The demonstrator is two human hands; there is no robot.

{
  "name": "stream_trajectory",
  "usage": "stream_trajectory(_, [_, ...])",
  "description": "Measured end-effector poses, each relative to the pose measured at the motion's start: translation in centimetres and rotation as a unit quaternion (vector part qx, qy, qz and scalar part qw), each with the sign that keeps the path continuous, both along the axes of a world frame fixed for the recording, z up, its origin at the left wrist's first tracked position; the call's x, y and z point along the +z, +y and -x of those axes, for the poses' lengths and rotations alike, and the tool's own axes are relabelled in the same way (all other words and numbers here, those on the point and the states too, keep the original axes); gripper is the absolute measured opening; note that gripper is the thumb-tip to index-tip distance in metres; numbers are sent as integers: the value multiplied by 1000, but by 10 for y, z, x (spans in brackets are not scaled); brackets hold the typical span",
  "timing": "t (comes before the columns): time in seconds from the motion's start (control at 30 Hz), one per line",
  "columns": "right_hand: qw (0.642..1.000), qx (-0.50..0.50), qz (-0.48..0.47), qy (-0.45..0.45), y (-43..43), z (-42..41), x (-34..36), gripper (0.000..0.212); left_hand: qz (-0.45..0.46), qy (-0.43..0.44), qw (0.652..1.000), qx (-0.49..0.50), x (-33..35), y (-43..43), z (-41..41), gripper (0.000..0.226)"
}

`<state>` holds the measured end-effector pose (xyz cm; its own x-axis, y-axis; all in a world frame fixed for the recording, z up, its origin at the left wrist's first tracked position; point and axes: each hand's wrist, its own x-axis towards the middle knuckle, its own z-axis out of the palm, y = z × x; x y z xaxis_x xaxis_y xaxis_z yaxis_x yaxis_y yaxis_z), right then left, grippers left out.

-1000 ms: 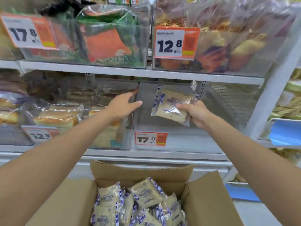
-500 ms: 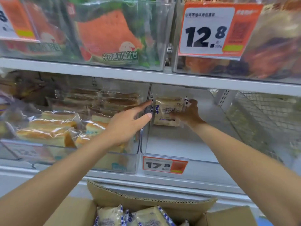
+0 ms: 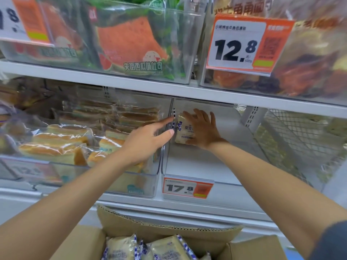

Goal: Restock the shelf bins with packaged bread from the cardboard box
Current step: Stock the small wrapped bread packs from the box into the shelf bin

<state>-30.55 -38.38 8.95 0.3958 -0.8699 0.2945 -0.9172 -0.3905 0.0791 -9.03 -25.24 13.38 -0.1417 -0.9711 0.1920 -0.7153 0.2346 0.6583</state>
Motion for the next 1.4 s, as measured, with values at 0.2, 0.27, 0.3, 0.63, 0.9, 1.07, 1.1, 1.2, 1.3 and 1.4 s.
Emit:
stream_trajectory(0.2, [990,-14,-46,-134,59,7,25,77,28,18,999,37,10,8,3,55])
stream_trajectory(0.27, [986,-9,-23,-165,95,9,36,62,93,-43,992,67,19,21,7,49])
stream_trajectory(0.3, [982,-13,-13,-189,116,10,42,50,123,-58,988,68,23,32,11,41])
stream_trajectory(0.63, [941,-75,-261,-200,295,19,-46,14,-96,-5,995,20,-72,174,-4,16])
stream_trajectory(0.9, [889,-194,-360,-205,301,-1,-158,49,-230,84,964,105,-165,224,-57,6])
stream_trajectory(1.07, [879,-142,-280,-358,317,2,-158,20,-289,153,934,144,-176,219,-51,40])
stream_trajectory(1.1, [858,-145,-278,-406,321,4,-152,16,-302,159,928,147,-178,219,-49,58])
stream_trajectory(1.2, [749,-170,-368,-524,328,6,-146,22,-356,177,910,113,-176,224,-40,99])
stream_trajectory(1.3, [699,-180,-466,-511,333,3,-153,41,-410,237,875,97,-178,227,-35,85])
stream_trajectory(1.4, [735,-159,-458,-475,339,4,-163,17,-425,296,845,134,-185,231,-44,67])
